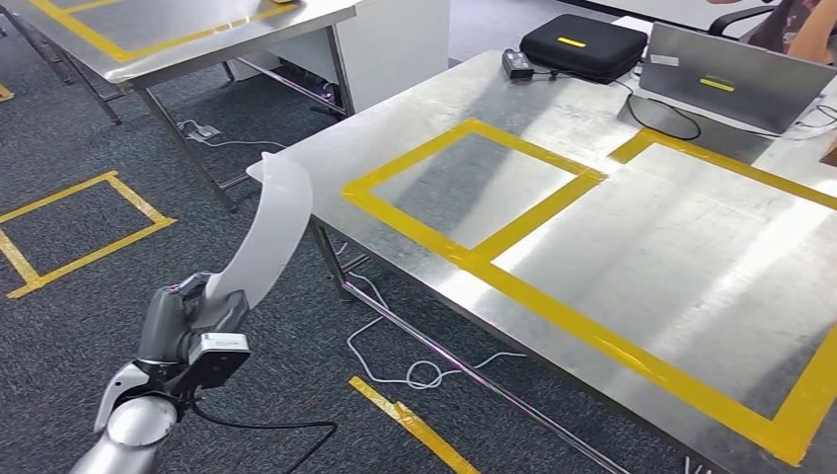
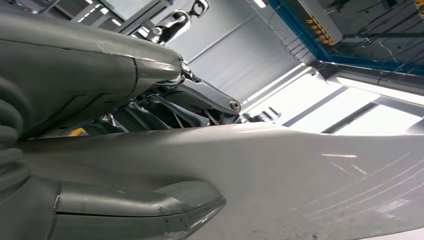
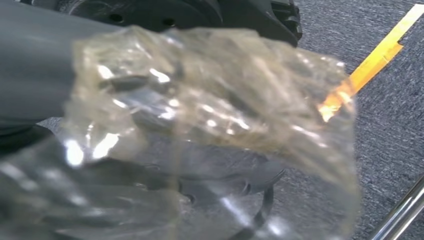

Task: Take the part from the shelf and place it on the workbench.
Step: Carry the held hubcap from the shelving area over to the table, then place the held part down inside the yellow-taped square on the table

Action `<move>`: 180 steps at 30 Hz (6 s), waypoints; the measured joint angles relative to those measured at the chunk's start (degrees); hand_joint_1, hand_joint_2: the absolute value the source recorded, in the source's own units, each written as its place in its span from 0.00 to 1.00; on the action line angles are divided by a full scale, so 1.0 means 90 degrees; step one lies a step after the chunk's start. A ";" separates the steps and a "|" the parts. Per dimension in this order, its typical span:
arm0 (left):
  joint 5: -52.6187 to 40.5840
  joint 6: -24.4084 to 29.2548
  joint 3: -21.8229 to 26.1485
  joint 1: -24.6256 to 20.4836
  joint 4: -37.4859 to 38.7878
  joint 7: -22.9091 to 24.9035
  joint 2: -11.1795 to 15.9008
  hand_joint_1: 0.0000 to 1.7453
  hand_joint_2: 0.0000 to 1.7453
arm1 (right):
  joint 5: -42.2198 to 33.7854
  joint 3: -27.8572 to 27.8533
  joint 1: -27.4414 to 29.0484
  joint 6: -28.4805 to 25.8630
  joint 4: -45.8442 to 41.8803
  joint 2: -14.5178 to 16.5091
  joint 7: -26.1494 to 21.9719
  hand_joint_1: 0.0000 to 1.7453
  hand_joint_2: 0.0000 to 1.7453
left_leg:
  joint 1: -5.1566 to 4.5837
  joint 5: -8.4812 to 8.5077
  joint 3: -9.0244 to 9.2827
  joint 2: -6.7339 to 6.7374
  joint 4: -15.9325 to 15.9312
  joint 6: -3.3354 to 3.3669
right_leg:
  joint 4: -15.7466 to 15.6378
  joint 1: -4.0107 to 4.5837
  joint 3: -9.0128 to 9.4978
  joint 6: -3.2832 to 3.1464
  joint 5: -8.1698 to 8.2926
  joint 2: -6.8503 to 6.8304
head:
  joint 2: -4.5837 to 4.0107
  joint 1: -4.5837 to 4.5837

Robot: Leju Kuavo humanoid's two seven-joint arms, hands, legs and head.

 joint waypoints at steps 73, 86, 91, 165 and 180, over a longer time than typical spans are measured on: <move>0.0138 0.0078 0.0118 -0.0004 0.0107 -0.0083 -0.0002 1.00 1.00 | 0.0858 -0.0905 -0.0288 0.0125 0.0322 0.0100 -0.0273 0.00 0.00 | -0.0047 0.0230 -0.0560 -0.0328 0.0522 0.0200 | 0.0067 -0.0011 0.0298 -0.0053 -0.0351 0.0313 | 0.0000 -0.0037; 0.0149 0.0084 0.0136 -0.0010 0.0117 -0.0104 -0.0011 1.00 1.00 | 0.0965 -0.1011 -0.0328 0.0137 0.0409 0.0095 -0.0328 0.00 0.00 | -0.0018 -0.0016 -0.0040 -0.0308 0.0024 0.0256 | 0.0967 -0.0058 -0.0574 0.0238 -0.0239 0.0168 | 0.0000 -0.0018; 0.0158 0.0061 0.0141 -0.0046 0.0139 -0.0100 -0.0010 1.00 1.00 | 0.1065 -0.1065 -0.0373 0.0148 0.0474 0.0090 -0.0365 0.00 0.00 | -0.0055 -0.0137 0.0028 -0.0303 0.0074 0.0108 | 0.0076 -0.0027 -0.0128 0.0104 0.0002 0.0136 | 0.0001 -0.0032; -0.1828 0.0266 -0.0335 -0.2135 0.2359 0.1237 0.0054 1.00 1.00 | 0.1785 -0.1403 -0.0935 0.0381 0.1514 -0.0098 -0.0933 0.00 0.00 | 0.0098 -0.0028 -0.0284 -0.0340 0.0478 -0.0048 | 0.0009 -0.0045 -0.0144 0.0026 0.0127 0.0258 | 0.0001 -0.0079; -0.2455 0.0339 -0.0592 -0.2830 0.3354 0.1591 0.0165 1.00 1.00 | 0.1818 -0.1403 -0.1000 0.0411 0.1696 -0.0106 -0.0964 0.00 0.00 | 0.0006 0.0066 -0.0253 -0.0378 0.0162 0.0139 | -0.0084 -0.0095 -0.0216 0.0153 0.0257 0.0289 | 0.0000 -0.0057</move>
